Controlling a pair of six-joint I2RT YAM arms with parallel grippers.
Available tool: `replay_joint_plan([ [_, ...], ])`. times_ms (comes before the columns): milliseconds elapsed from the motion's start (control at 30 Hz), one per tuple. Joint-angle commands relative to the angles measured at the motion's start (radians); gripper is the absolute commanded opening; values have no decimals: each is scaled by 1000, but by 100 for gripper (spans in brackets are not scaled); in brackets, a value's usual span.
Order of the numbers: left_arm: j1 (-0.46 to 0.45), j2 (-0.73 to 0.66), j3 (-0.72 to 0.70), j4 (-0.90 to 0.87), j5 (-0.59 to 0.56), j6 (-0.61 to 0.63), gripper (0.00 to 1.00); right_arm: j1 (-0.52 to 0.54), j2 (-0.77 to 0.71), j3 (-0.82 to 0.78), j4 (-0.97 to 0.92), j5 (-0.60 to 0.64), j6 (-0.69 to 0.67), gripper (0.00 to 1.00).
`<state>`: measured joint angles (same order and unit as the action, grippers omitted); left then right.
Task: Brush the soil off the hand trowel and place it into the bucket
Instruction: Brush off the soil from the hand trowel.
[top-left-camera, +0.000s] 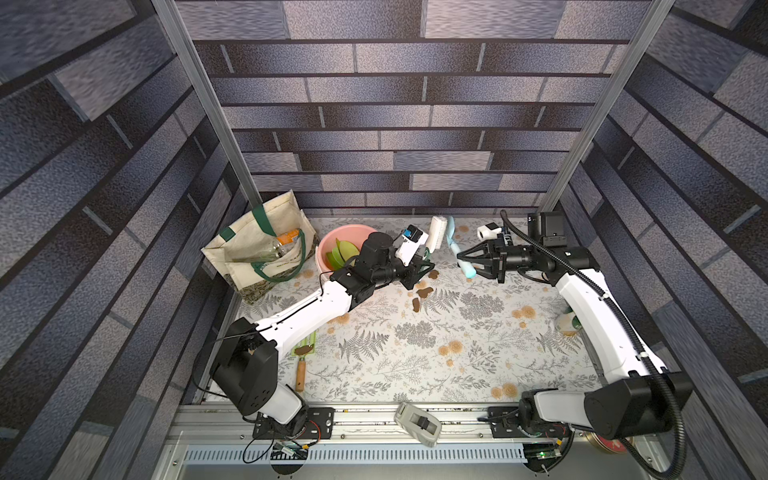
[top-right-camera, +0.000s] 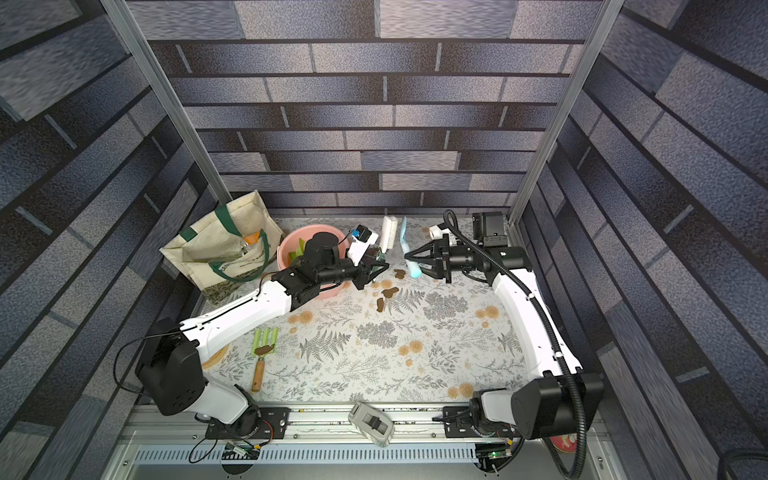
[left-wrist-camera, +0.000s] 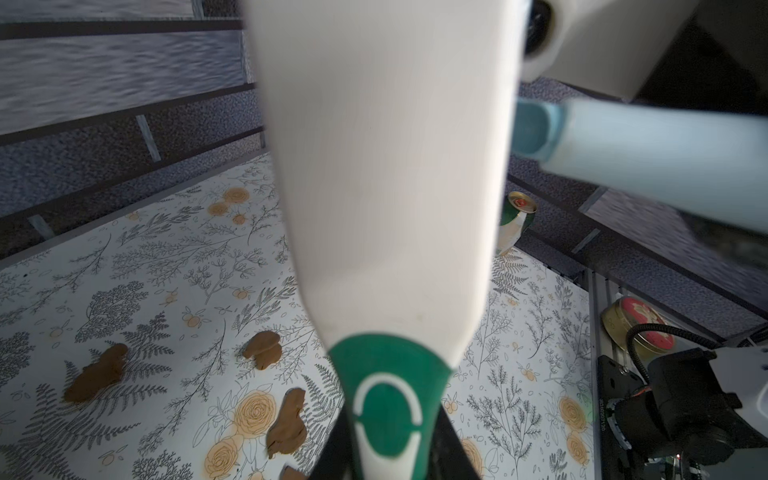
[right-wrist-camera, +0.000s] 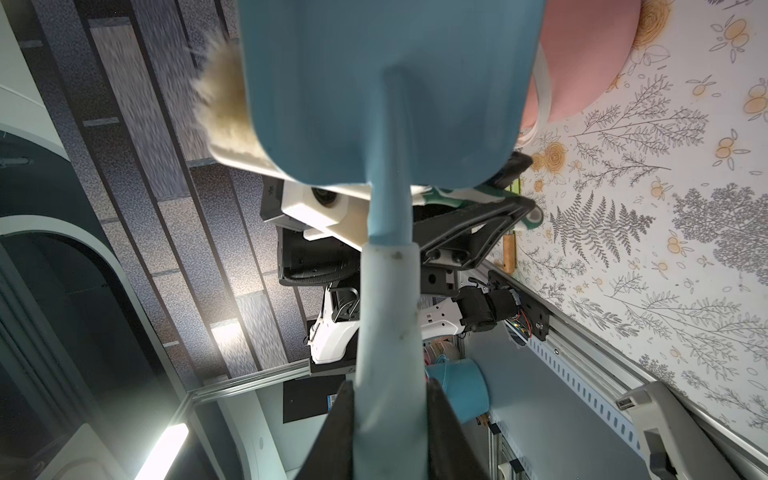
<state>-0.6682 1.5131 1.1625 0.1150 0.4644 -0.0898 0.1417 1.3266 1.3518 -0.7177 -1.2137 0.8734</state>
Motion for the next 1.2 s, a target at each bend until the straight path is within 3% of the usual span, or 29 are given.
replay_joint_plan([
  [0, -2, 9, -12, 30, 11, -29, 0, 3, -1, 42, 13, -29, -24, 19],
  [400, -36, 124, 107, 2, 78, 49, 0, 3, -42, 31, 5, -23, -9, 19],
  [933, 20, 384, 381, -31, 143, 52, 0, 4, -84, 27, 35, -9, 34, 20],
  [1167, 51, 377, 339, 27, 115, -2, 0, 7, -82, 48, 47, 6, 50, 20],
])
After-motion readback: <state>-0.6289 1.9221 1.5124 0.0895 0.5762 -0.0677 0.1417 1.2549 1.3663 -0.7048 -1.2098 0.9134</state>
